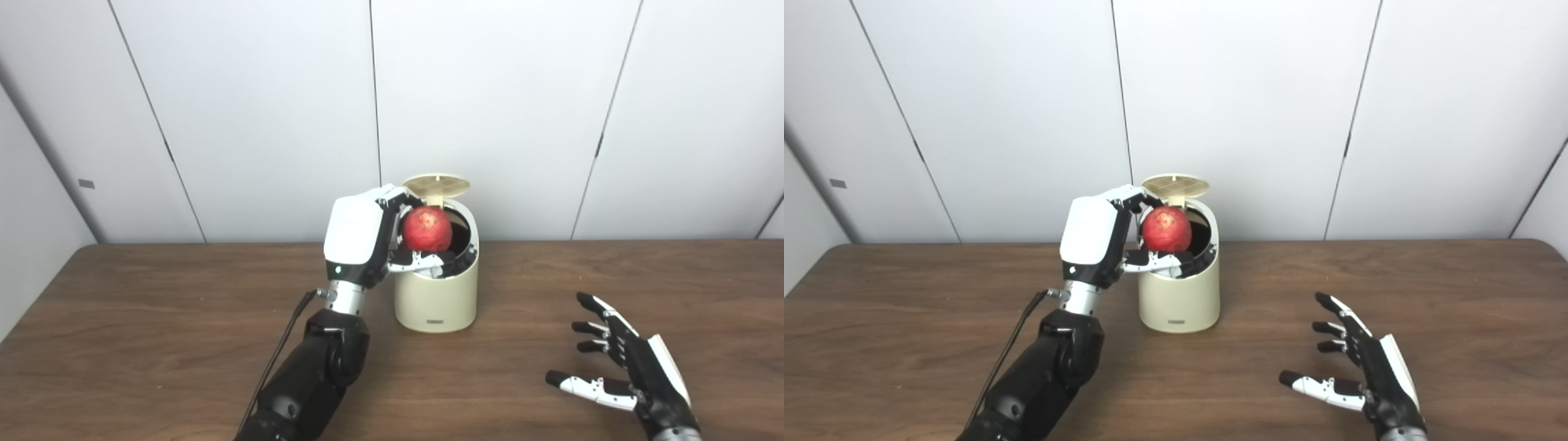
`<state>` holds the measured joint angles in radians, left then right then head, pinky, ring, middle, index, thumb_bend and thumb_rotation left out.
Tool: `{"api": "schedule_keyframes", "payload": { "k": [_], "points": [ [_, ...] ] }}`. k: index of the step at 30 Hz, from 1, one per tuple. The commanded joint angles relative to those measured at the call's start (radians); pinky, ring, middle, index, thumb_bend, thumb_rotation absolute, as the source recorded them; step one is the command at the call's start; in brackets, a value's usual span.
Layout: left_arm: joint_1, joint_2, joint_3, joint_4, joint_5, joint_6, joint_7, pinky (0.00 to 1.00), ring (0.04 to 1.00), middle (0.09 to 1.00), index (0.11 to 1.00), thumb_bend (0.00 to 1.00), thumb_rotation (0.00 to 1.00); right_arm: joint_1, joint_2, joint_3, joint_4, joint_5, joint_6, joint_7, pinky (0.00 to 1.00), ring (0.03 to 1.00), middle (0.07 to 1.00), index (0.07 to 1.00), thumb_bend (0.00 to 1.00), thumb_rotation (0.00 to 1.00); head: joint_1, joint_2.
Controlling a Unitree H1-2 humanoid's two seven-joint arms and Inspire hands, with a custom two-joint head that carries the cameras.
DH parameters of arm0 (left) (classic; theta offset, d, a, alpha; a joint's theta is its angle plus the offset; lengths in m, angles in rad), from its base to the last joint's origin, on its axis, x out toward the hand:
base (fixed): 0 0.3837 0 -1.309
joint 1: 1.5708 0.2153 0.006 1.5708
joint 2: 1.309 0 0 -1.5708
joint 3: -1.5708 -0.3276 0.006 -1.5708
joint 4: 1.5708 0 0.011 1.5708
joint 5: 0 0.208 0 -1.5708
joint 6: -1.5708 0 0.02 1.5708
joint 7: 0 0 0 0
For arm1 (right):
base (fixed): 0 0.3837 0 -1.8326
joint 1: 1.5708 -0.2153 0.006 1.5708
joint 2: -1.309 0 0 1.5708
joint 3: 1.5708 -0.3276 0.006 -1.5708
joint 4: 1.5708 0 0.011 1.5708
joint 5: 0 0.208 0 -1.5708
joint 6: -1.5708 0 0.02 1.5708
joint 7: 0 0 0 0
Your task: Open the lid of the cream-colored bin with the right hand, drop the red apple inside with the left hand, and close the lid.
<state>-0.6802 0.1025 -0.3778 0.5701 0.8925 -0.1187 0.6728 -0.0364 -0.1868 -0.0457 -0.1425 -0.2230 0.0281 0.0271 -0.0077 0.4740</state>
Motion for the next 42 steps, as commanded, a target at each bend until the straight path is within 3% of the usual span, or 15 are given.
{"api": "schedule_keyframes", "payload": {
  "k": [1, 25, 26, 27, 28, 42],
  "points": [
    [-0.027, 0.012, -0.002, -0.03, 0.01, 0.006, 0.002, 0.42, 0.53, 0.611, 0.499, 0.52, 0.07, -0.018, 0.002, -0.004, -0.037, 0.012, -0.036, -0.015, 0.67, 0.778, 0.907, 0.869, 0.67, 0.15, -0.001, 0.001],
    [0.022, 0.025, 0.009, -0.111, 0.0, 0.009, -0.011, 0.4, 0.514, 0.607, 0.499, 0.52, 0.07, -0.024, 0.005, 0.002, -0.031, 0.0, -0.036, -0.017, 0.65, 0.775, 0.901, 0.861, 0.68, 0.15, 0.009, 0.007],
    [0.023, 0.025, 0.009, -0.112, 0.001, 0.009, -0.011, 0.4, 0.516, 0.61, 0.581, 0.69, 0.1, -0.024, 0.005, 0.002, -0.032, 0.0, -0.036, -0.017, 0.64, 0.771, 0.9, 0.862, 0.68, 0.15, 0.009, 0.007],
    [0.024, 0.025, 0.01, -0.115, 0.0, 0.01, -0.013, 0.4, 0.517, 0.613, 0.634, 0.79, 0.12, -0.025, 0.005, 0.002, -0.033, 0.001, -0.034, -0.016, 0.64, 0.769, 0.898, 0.862, 0.68, 0.14, 0.01, 0.012],
    [0.024, 0.026, 0.01, -0.118, 0.001, 0.011, -0.015, 0.4, 0.516, 0.613, 0.653, 0.82, 0.13, -0.025, 0.005, 0.002, -0.035, 0.001, -0.031, -0.015, 0.65, 0.77, 0.9, 0.863, 0.68, 0.14, 0.01, 0.012],
    [0.019, 0.026, 0.016, -0.115, -0.003, 0.006, -0.02, 0.41, 0.524, 0.611, 0.726, 0.87, 0.13, -0.027, 0.006, 0.002, -0.039, 0.009, -0.022, -0.011, 0.65, 0.773, 0.902, 0.863, 0.68, 0.13, 0.011, 0.014]
  ]
}}
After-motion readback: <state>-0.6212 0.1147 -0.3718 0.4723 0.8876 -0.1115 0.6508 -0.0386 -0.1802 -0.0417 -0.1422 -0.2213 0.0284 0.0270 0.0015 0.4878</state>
